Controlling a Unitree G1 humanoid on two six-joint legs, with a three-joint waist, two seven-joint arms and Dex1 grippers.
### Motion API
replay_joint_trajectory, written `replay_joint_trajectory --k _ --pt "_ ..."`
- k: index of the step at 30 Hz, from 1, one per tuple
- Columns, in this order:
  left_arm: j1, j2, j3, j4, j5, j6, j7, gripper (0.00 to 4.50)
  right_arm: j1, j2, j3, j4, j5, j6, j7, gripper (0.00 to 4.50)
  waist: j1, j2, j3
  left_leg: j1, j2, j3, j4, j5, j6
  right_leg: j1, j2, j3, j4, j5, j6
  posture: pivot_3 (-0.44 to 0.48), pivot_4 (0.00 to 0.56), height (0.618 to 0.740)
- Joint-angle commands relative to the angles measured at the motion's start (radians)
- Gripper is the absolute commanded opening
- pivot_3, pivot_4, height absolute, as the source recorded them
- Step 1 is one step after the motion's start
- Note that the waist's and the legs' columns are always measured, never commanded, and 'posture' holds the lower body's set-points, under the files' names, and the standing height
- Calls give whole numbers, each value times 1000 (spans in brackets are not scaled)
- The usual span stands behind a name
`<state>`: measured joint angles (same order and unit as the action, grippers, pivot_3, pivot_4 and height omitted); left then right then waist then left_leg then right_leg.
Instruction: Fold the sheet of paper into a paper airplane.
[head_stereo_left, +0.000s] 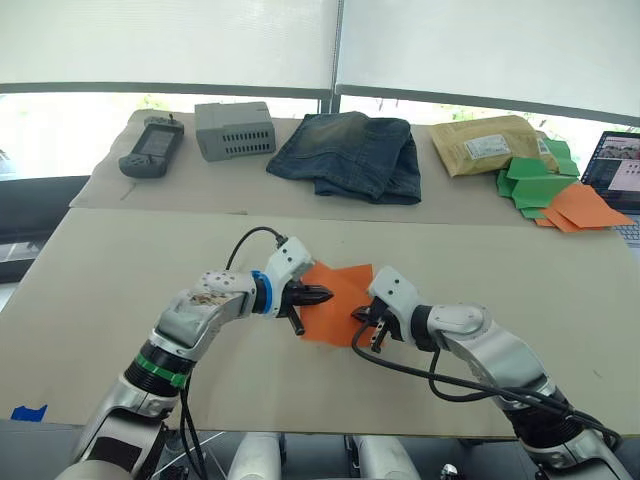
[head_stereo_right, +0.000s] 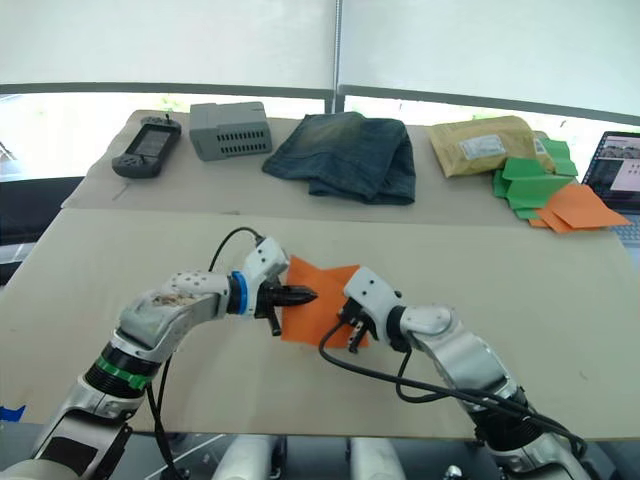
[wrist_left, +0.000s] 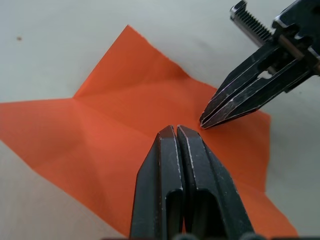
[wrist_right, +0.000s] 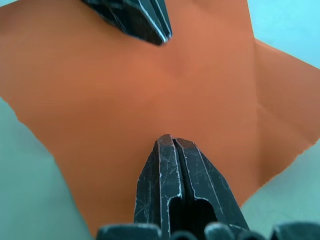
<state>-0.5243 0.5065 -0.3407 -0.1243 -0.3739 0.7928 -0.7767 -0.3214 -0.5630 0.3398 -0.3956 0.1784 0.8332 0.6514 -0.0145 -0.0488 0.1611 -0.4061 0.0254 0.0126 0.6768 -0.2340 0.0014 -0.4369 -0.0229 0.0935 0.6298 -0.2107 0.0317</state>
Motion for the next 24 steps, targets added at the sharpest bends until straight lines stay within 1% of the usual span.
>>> replay_joint_trajectory --k 1,5,10,16,19,20,22,24 --pt "16 -3 -17 -13 32 -10 -2 107 4 -13 -21 -25 4 21 1 0 -1 0 0 0 0 0 0 0 0 0 0 0 0 0 0 0 150 728" --pt "50 -23 -21 -19 34 6 2 107 -11 -23 -47 -53 7 12 3 0 -1 0 0 0 0 0 0 0 0 0 0 0 0 0 0 0 150 728" --pt "101 -48 -33 -26 50 12 19 107 -42 -8 -135 -115 47 11 -13 0 0 1 0 0 0 0 0 0 0 0 0 0 0 0 0 0 150 728" --pt "131 -65 -25 -53 60 11 37 107 -73 6 -219 -43 48 -30 -41 0 -1 1 0 1 0 0 0 0 0 1 0 0 0 0 0 0 150 728" --pt "141 -67 -23 -71 58 22 41 0 -92 11 -216 -8 25 -43 -58 839 -1 1 0 0 0 0 0 0 0 1 0 0 0 0 0 0 150 728" --pt "144 -67 -22 -75 58 24 43 0 -99 3 -202 6 2 -53 -68 1245 -2 1 -1 1 0 0 0 0 0 1 0 0 0 0 0 0 150 728" --pt "148 -70 -20 -80 61 25 48 0 -98 17 -202 24 5 -55 -75 1874 -1 1 -1 1 0 0 0 0 0 1 0 0 0 0 0 0 150 728" --pt "151 -71 -17 -86 63 25 53 0 -95 23 -195 37 9 -54 -70 1874 -2 1 -1 1 0 0 0 0 0 1 0 0 0 0 0 0 150 728"
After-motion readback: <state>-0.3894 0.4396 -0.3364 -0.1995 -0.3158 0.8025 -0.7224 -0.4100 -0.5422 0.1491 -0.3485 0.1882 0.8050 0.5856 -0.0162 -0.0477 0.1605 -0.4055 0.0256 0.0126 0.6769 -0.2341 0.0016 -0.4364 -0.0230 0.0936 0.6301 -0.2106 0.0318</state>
